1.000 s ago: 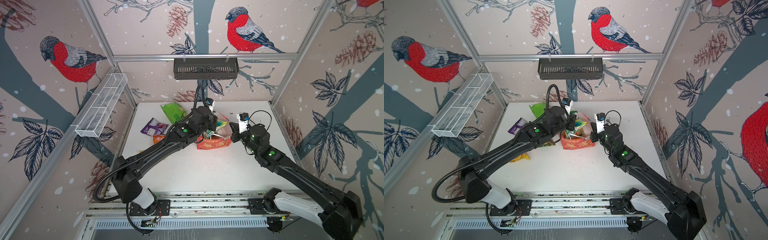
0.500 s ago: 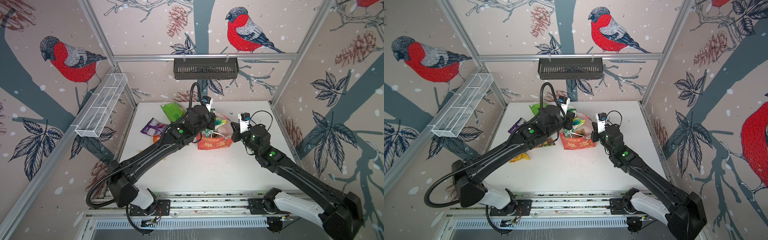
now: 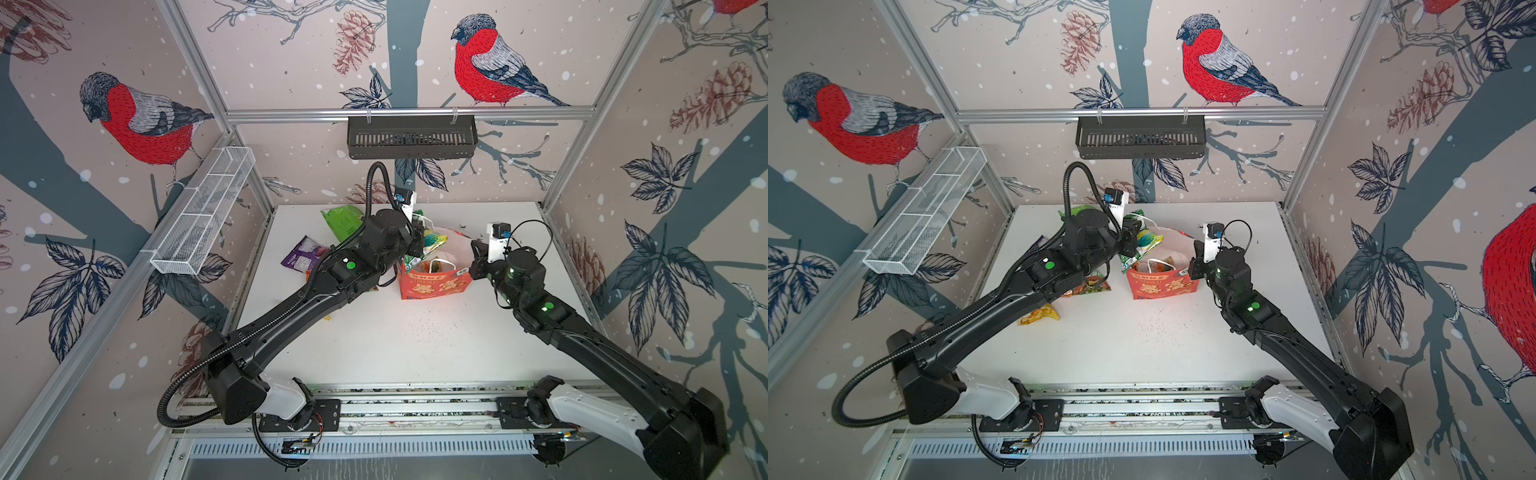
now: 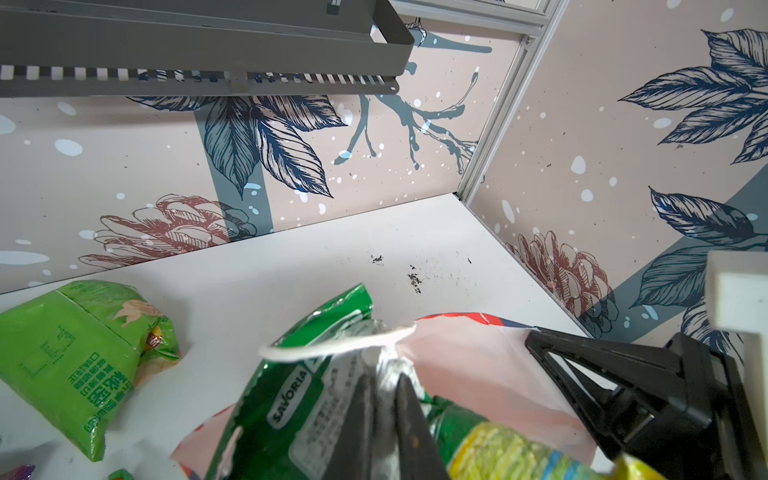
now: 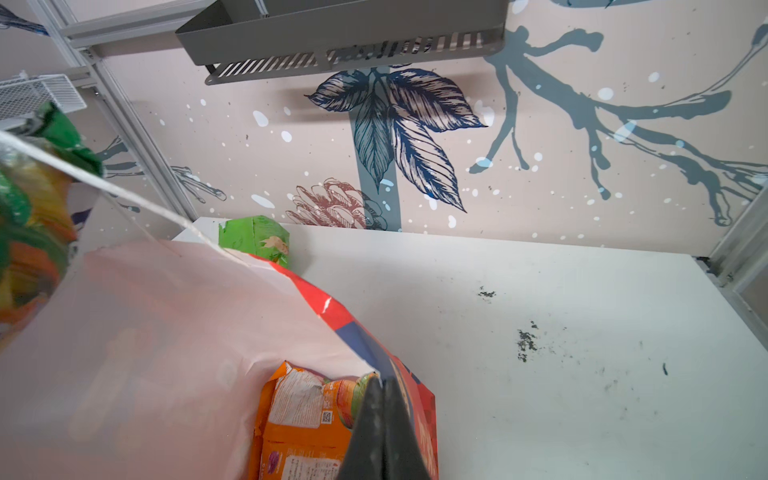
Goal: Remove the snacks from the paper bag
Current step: 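Lift the green packet out with the left gripper while the right uprights the bag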
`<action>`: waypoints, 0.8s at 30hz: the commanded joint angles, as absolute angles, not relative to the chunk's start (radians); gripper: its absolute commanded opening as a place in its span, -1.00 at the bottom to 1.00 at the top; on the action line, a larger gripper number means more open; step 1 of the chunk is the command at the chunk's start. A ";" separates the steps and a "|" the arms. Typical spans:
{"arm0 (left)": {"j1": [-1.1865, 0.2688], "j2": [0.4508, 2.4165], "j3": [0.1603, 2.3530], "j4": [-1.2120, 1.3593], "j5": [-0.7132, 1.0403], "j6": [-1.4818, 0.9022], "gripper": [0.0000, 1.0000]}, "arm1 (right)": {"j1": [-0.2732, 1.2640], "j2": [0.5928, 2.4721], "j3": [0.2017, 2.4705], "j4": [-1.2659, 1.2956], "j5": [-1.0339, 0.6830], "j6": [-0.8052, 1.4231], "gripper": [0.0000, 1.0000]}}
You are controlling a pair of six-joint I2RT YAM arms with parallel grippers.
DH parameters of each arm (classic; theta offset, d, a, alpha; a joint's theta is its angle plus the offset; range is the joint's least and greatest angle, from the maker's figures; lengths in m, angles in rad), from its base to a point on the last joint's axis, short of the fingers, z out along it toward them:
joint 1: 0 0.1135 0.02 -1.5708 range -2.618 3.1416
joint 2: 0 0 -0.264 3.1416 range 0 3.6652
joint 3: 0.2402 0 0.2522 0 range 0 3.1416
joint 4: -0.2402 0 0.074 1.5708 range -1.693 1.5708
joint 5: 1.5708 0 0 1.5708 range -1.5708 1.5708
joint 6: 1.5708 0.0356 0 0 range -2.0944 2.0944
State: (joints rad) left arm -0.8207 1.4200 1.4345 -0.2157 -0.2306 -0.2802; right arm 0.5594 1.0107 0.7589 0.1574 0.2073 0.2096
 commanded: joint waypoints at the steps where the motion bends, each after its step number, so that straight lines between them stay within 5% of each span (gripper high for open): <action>1: -0.818 1.404 1.443 -0.175 -0.263 -0.270 -1.00 | 0.548 0.991 0.764 0.175 0.253 0.235 -1.00; 13: -0.790 1.407 1.486 -0.196 -0.291 -0.257 -1.00 | 0.484 0.962 0.761 0.133 0.274 0.265 -1.00; 24: -0.624 1.308 1.387 -0.210 -0.287 -0.310 -1.00 | 0.418 0.950 0.761 0.114 0.272 0.275 -1.00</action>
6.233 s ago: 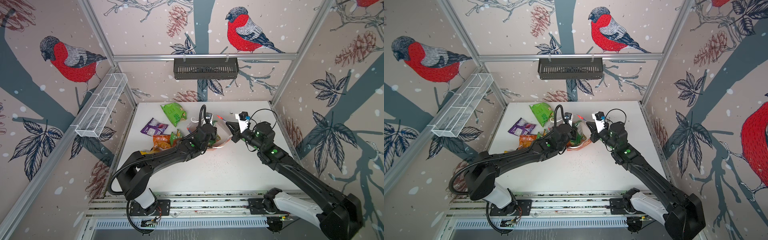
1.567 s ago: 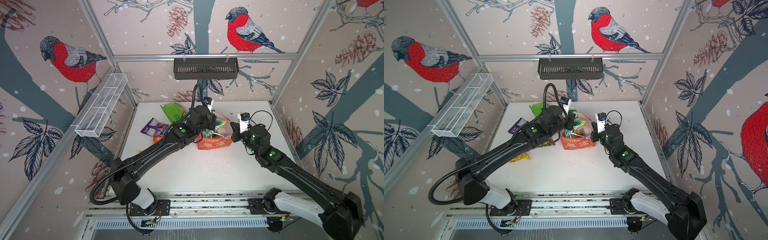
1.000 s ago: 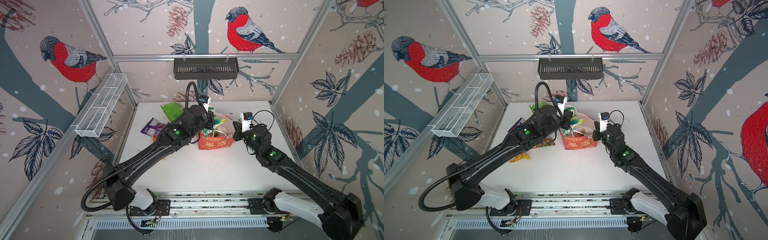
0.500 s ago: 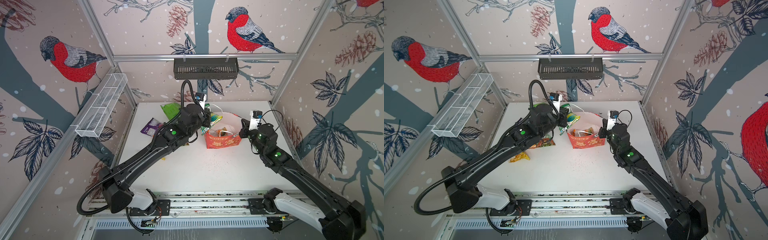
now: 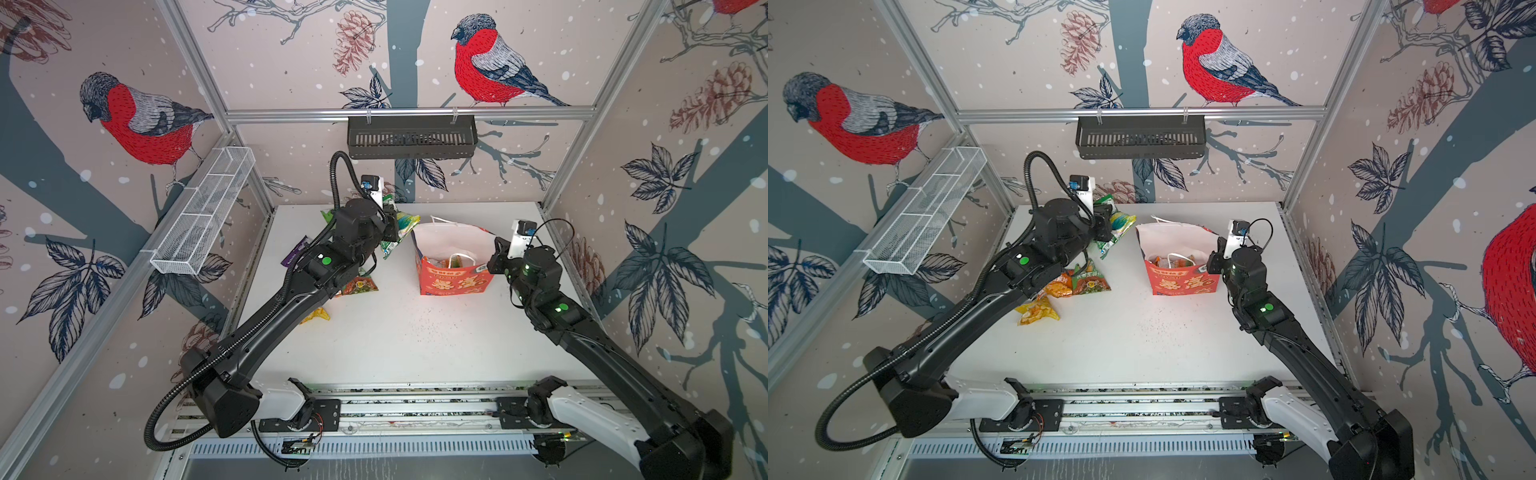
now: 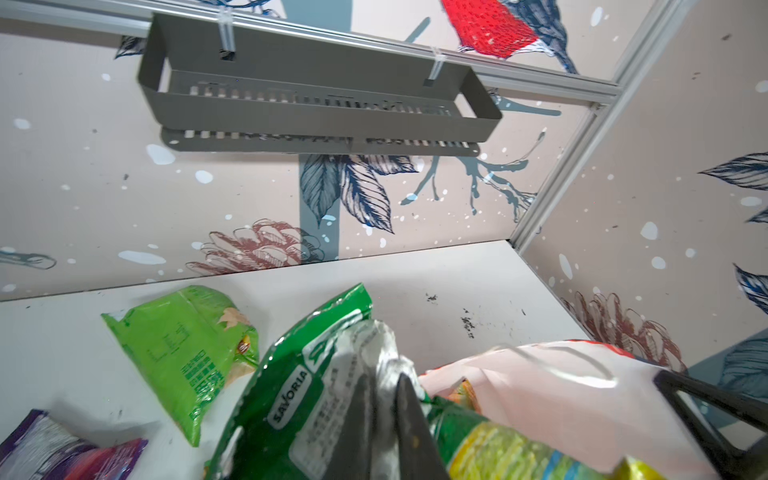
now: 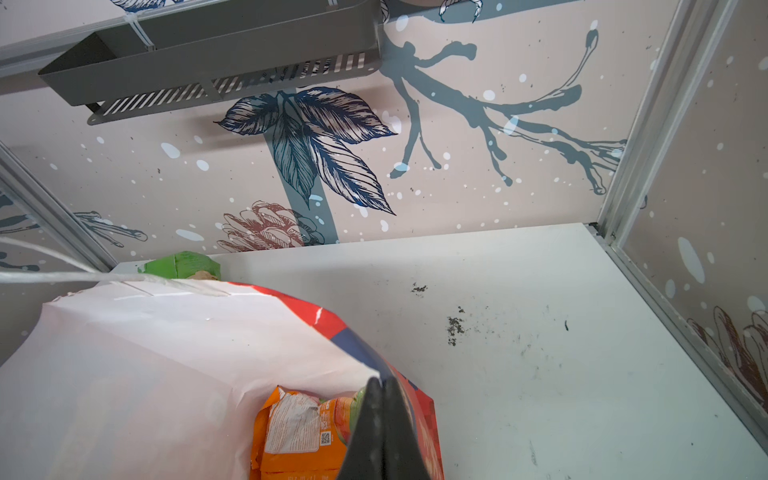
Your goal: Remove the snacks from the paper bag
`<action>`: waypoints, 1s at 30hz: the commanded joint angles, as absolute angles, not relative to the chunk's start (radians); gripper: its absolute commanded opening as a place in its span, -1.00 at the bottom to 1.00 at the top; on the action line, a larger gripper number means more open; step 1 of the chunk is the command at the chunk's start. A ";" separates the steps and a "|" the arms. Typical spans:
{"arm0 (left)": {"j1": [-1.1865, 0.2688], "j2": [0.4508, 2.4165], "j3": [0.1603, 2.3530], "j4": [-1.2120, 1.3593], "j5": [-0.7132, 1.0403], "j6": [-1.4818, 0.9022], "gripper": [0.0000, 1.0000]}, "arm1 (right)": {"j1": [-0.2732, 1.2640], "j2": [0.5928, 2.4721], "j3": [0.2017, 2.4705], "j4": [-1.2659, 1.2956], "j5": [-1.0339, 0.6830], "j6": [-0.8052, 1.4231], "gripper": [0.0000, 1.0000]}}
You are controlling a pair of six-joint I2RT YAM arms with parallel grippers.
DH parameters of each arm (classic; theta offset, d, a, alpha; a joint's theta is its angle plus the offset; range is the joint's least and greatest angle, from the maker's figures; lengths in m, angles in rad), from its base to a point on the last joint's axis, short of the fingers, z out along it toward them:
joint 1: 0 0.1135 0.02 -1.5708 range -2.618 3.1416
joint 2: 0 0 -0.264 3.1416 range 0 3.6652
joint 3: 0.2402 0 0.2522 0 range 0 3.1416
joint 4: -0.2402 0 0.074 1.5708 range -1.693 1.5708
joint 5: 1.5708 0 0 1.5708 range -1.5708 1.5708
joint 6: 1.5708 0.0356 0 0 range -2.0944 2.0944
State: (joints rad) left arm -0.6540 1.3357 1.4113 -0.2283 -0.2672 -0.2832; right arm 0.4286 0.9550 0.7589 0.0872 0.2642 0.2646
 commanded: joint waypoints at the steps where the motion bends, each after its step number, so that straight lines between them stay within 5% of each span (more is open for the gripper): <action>1: -0.606 1.290 1.361 -0.204 -0.297 -0.317 -1.00 | 0.412 0.950 0.761 0.112 0.268 0.275 -1.00; 15: -0.364 1.211 1.075 -0.139 -0.286 -0.419 -1.00 | 0.388 0.952 0.760 0.096 0.232 0.286 -1.00; 30: -0.219 1.378 0.950 -0.050 -0.234 -0.504 -1.00 | 0.385 0.979 0.777 0.062 0.171 0.289 -1.00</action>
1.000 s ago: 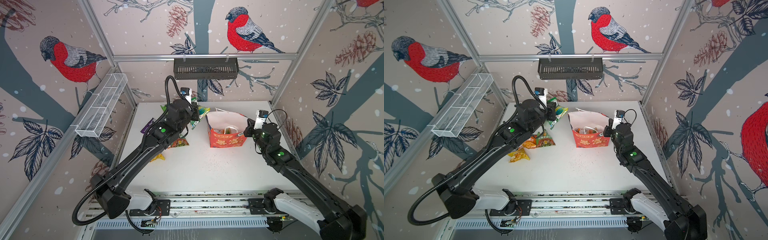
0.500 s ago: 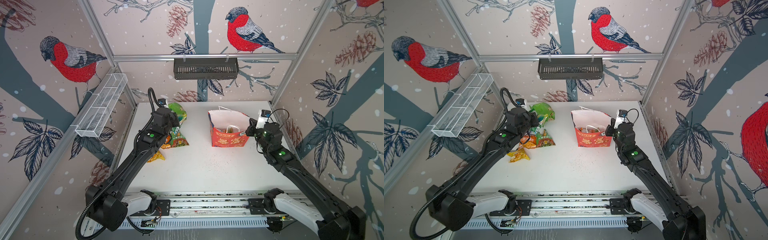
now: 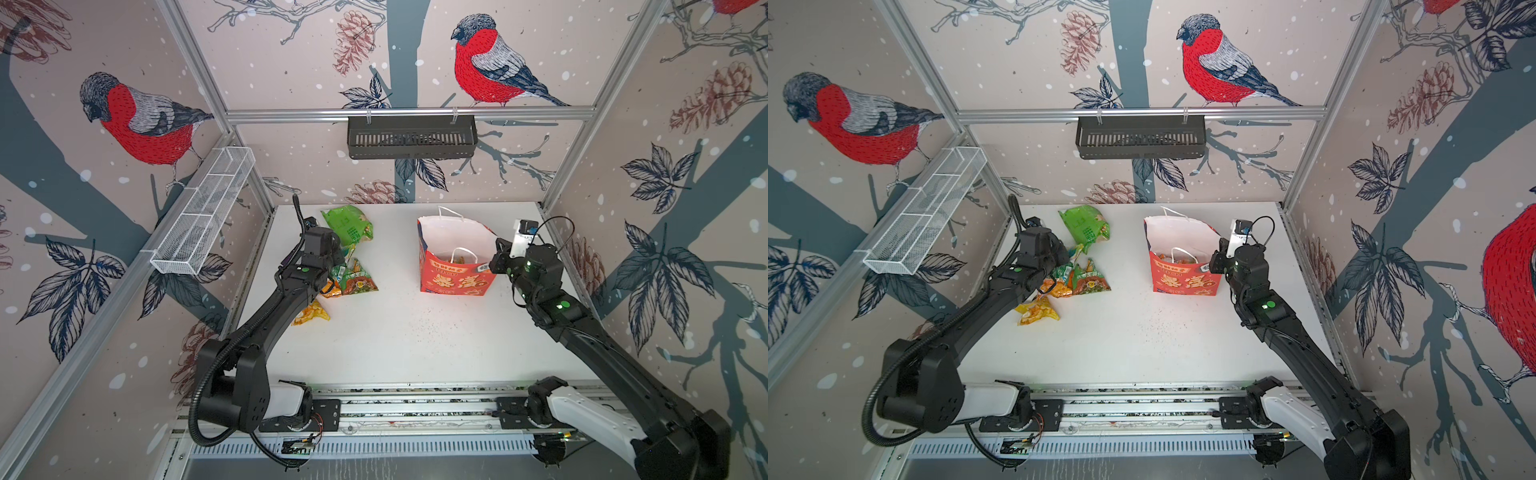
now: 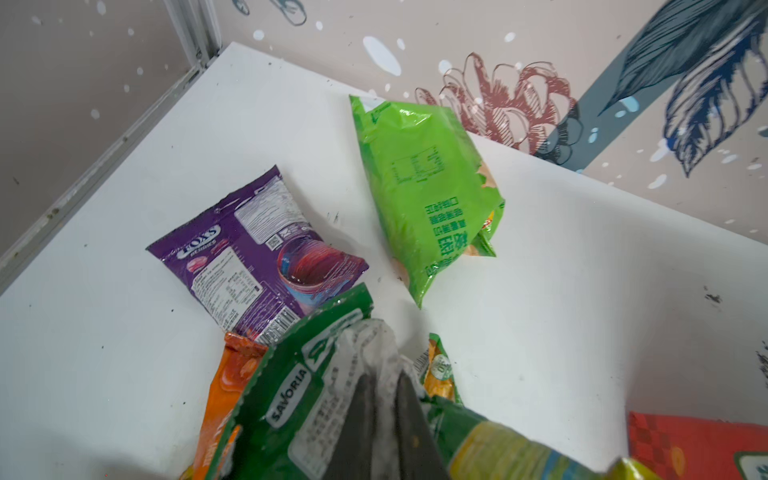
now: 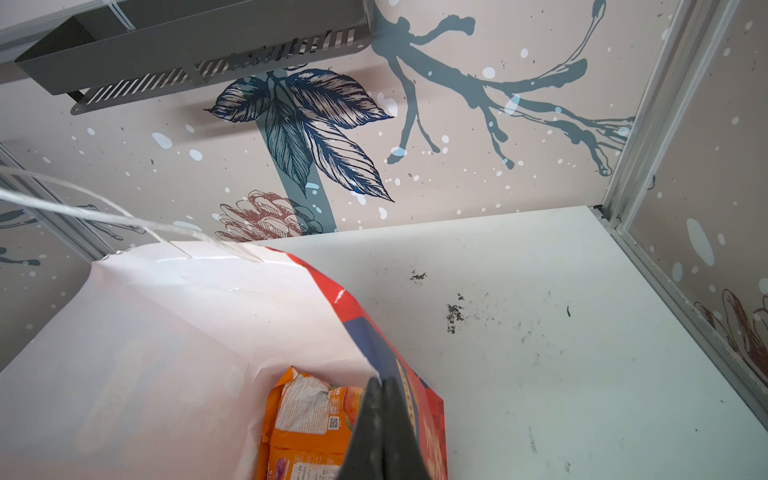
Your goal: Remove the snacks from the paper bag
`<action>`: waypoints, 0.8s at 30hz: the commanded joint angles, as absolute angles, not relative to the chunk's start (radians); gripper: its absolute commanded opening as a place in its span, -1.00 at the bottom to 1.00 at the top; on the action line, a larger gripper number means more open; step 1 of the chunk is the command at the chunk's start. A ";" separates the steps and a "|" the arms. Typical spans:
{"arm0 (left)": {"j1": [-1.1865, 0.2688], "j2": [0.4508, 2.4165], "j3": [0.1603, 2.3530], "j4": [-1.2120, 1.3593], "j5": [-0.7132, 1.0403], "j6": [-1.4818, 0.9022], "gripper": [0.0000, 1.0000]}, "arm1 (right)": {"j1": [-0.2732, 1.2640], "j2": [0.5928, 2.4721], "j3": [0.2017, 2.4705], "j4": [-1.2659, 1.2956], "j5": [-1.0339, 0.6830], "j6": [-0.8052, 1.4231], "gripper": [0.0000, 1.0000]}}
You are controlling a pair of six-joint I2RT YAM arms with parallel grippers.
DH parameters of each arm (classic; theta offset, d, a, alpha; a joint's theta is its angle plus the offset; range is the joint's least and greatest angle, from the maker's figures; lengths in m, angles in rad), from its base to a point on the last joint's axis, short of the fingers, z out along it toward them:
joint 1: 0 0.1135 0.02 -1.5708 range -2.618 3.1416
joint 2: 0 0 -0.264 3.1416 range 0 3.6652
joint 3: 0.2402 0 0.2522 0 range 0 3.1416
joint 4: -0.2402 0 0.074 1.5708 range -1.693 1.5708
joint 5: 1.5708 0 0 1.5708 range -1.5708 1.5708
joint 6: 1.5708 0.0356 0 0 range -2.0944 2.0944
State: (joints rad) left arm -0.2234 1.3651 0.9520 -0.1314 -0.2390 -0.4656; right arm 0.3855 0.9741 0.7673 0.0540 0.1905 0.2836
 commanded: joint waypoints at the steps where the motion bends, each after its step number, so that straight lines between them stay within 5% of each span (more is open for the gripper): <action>1: -0.219 1.382 0.943 -0.035 -0.231 -0.505 -1.00 | 0.385 0.983 0.777 0.060 0.166 0.289 -1.00; 11: -0.219 1.467 0.991 -0.028 -0.230 -0.467 -0.99 | 0.385 1.019 0.825 0.012 0.135 0.298 -1.00; 15: -0.219 1.453 0.991 -0.014 -0.211 -0.472 -0.29 | 0.385 1.029 0.859 -0.029 0.138 0.293 -1.00; 24: -0.219 1.396 0.991 0.040 -0.059 -0.441 0.34 | 0.387 1.059 0.957 -0.156 0.109 0.301 -1.00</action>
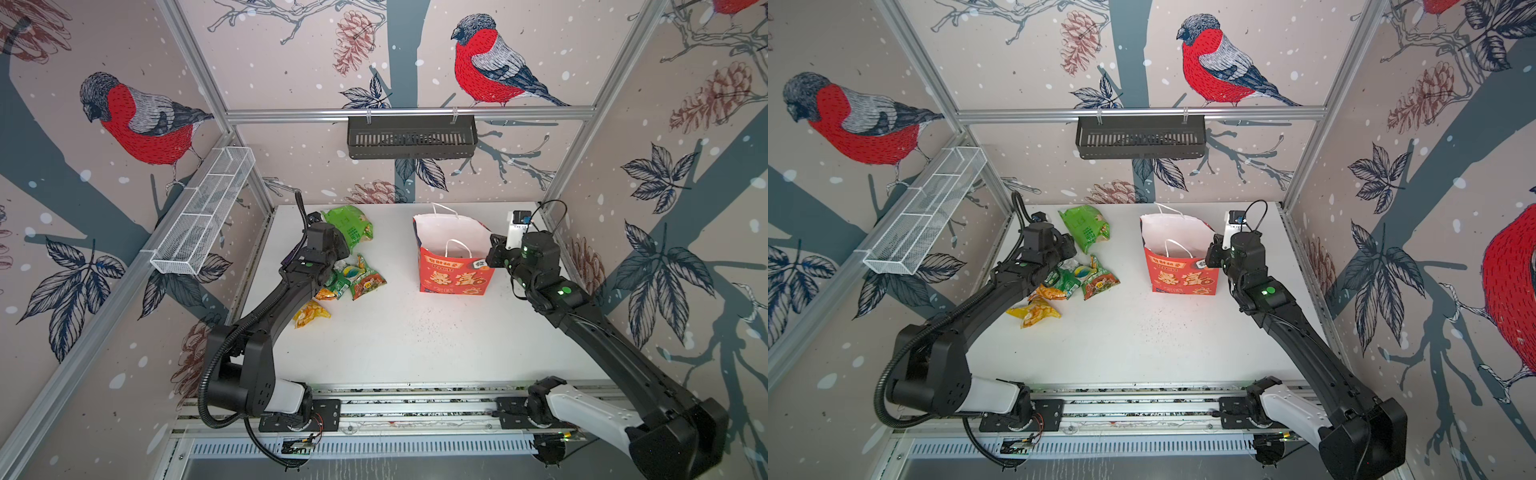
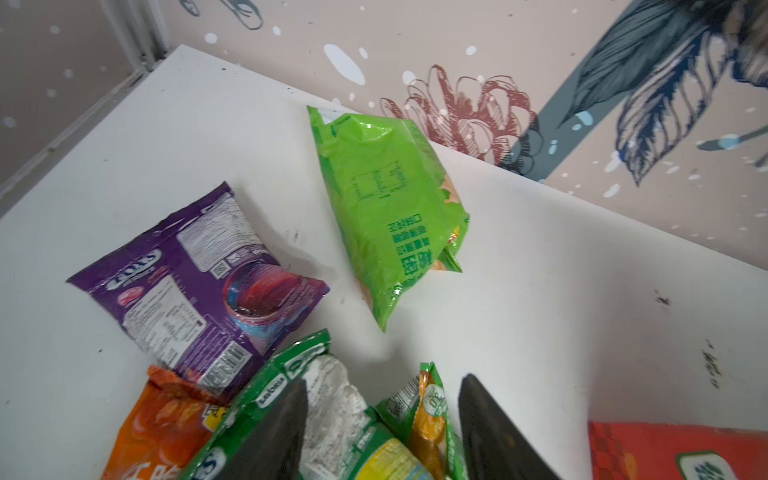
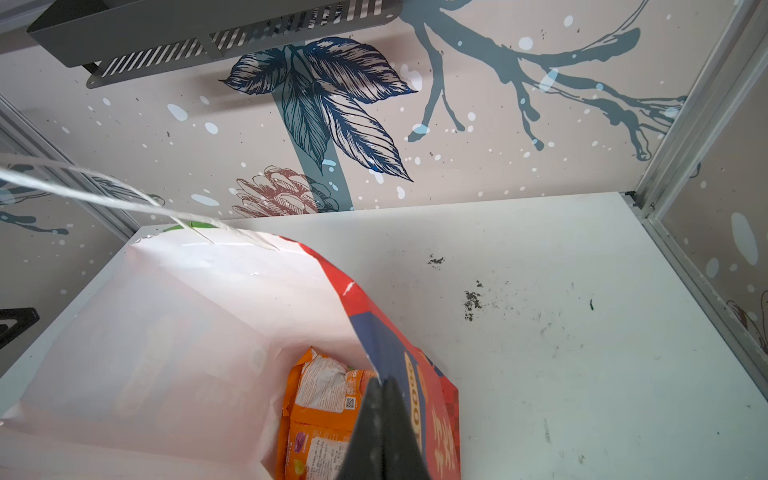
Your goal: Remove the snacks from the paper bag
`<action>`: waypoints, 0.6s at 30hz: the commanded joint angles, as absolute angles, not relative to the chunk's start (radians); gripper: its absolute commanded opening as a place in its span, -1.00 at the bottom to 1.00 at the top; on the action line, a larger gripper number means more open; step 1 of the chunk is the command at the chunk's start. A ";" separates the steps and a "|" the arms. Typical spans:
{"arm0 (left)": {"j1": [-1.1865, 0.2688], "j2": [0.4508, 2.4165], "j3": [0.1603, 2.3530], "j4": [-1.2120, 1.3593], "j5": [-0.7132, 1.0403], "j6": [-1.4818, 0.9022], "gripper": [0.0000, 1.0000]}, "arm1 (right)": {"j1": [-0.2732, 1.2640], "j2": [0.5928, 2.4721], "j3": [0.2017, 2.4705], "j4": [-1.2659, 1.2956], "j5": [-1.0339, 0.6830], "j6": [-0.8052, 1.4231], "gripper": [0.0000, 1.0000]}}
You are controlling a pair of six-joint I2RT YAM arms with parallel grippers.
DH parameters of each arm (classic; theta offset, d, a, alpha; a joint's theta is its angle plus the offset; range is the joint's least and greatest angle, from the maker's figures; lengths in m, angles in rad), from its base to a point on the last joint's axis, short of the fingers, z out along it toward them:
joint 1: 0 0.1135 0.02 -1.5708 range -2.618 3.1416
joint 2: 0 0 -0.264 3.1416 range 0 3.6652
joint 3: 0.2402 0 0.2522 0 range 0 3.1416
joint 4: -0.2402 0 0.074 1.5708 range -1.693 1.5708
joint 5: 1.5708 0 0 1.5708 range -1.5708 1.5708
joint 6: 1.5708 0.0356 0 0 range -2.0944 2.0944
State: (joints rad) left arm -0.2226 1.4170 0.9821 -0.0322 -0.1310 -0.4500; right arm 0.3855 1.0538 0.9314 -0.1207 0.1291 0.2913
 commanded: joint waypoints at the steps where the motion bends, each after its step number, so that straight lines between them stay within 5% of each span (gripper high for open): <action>1: -0.221 1.384 0.992 0.048 -0.039 -0.440 0.40 | 0.387 1.066 0.972 -0.175 0.103 0.298 -1.00; 18: -0.355 1.261 1.071 0.068 0.019 -0.410 0.47 | 0.369 1.330 1.301 -0.233 0.184 0.056 -1.00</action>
